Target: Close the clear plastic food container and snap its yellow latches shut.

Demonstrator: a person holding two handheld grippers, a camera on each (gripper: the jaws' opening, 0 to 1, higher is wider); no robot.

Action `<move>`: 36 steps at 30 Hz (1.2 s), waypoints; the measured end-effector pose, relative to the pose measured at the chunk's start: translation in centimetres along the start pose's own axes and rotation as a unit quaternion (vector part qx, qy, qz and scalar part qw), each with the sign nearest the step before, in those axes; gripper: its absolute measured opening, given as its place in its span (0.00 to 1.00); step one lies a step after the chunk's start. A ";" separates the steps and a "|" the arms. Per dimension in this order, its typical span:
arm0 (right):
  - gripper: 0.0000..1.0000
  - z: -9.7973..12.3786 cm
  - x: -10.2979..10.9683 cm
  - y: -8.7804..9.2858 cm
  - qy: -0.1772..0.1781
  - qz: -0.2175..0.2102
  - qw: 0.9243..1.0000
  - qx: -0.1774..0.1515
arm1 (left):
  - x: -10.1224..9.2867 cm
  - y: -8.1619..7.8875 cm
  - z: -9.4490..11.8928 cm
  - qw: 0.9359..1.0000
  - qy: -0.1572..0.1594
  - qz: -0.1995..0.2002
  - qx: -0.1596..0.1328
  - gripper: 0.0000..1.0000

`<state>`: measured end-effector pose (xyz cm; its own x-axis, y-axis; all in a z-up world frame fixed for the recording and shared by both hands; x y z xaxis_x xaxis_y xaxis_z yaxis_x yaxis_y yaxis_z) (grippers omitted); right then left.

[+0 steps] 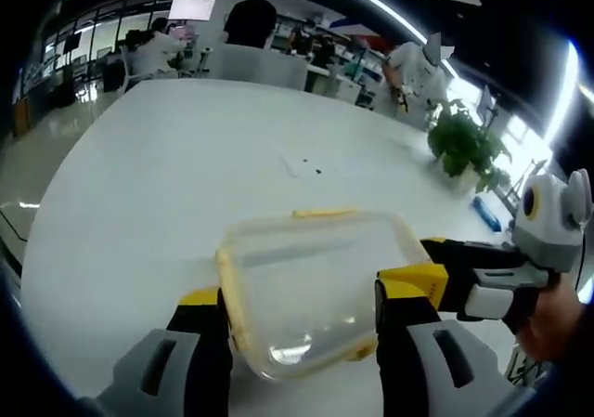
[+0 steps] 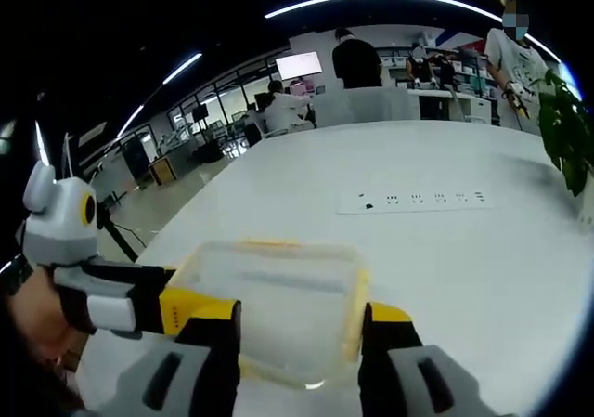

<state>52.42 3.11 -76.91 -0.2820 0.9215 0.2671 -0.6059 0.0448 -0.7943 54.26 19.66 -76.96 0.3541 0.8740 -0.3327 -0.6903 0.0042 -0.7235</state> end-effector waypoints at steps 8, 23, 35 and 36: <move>0.49 0.1 -0.1 0.1 -0.001 -0.004 1.000 -0.007 | -0.2 -0.1 -0.1 1.000 -0.007 0.007 -0.003 0.63; 0.52 -0.1 -0.1 0.4 -0.013 -0.002 0.999 -0.031 | 0.2 0.1 0.3 1.000 -0.002 0.010 -0.016 0.64; 0.63 -0.1 -0.2 0.5 0.006 0.005 0.999 -0.033 | 0.6 0.0 0.4 0.999 -0.015 -0.018 -0.029 0.69; 0.64 0.0 -0.2 0.4 0.009 0.004 0.999 -0.037 | 0.7 0.0 0.5 0.999 -0.017 -0.020 -0.030 0.70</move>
<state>52.20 2.97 -77.26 -0.2736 0.9284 0.2516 -0.5472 0.0648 -0.8345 54.21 20.48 -76.86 0.3579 0.8899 -0.2828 -0.6371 0.0113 -0.7707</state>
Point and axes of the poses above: the point that each gripper's makers call its tool centre point, and the gripper's own axes: z roughly backward along the fingers, x roughly to its left, y roughly out of its underside, the point moved 9 cm from there along z, roughly backward along the fingers, and after that the axes turned 1 degree about -x, right-handed, at the moved point
